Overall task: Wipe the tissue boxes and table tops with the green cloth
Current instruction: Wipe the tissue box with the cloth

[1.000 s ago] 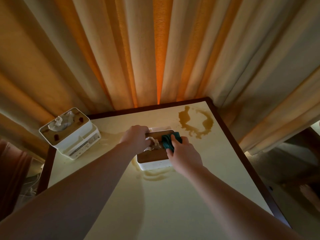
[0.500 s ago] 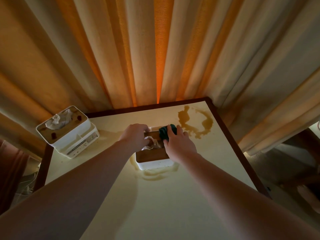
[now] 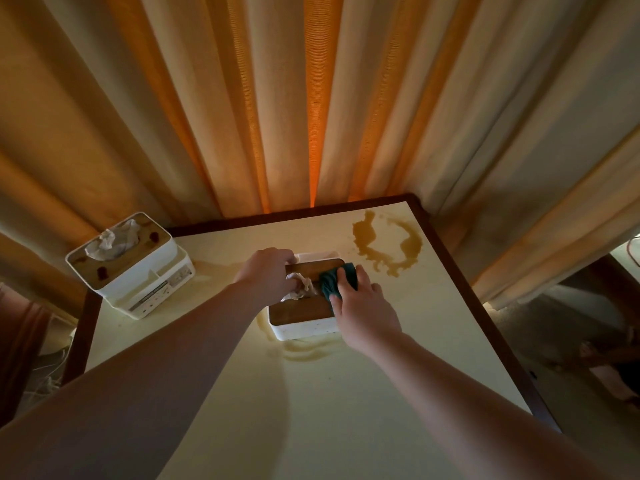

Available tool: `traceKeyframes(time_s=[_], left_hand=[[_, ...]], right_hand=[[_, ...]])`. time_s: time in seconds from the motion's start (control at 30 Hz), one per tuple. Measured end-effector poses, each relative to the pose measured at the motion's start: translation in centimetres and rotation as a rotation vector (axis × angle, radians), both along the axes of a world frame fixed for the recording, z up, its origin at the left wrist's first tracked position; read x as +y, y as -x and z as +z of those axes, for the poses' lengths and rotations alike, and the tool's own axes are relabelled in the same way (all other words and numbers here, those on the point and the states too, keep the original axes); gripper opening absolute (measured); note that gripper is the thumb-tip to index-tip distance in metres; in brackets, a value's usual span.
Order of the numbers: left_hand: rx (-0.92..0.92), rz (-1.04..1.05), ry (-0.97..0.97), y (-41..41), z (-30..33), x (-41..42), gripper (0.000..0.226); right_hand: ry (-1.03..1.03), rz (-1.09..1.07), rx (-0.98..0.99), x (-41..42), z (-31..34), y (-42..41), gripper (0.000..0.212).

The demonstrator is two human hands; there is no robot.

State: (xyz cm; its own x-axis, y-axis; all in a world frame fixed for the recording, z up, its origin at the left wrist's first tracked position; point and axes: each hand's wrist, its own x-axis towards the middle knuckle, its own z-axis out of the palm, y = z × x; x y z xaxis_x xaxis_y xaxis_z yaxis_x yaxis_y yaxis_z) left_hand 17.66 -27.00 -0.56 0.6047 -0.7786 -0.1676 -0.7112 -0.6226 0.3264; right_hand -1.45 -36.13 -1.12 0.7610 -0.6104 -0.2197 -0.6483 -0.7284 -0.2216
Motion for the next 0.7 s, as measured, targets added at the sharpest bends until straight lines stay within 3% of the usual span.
traceKeyframes(time_s=[0.2,0.5,0.7], left_hand=[[-0.021,-0.015,-0.008,0.0,0.0,0.2,0.039],[-0.008,-0.011,0.005,0.0,-0.1,0.3,0.043],[0.002,-0.012,0.002,-0.2,-0.1,0.2,0.042]], right_hand=[[-0.048,0.015,0.017,-2.3,-0.2,-3.4,0.063],[0.0,0.055,-0.006,0.5,-0.6,3.0,0.061],[0.057,0.03,-0.002,-1.3,-0.4,-1.4,0.061]])
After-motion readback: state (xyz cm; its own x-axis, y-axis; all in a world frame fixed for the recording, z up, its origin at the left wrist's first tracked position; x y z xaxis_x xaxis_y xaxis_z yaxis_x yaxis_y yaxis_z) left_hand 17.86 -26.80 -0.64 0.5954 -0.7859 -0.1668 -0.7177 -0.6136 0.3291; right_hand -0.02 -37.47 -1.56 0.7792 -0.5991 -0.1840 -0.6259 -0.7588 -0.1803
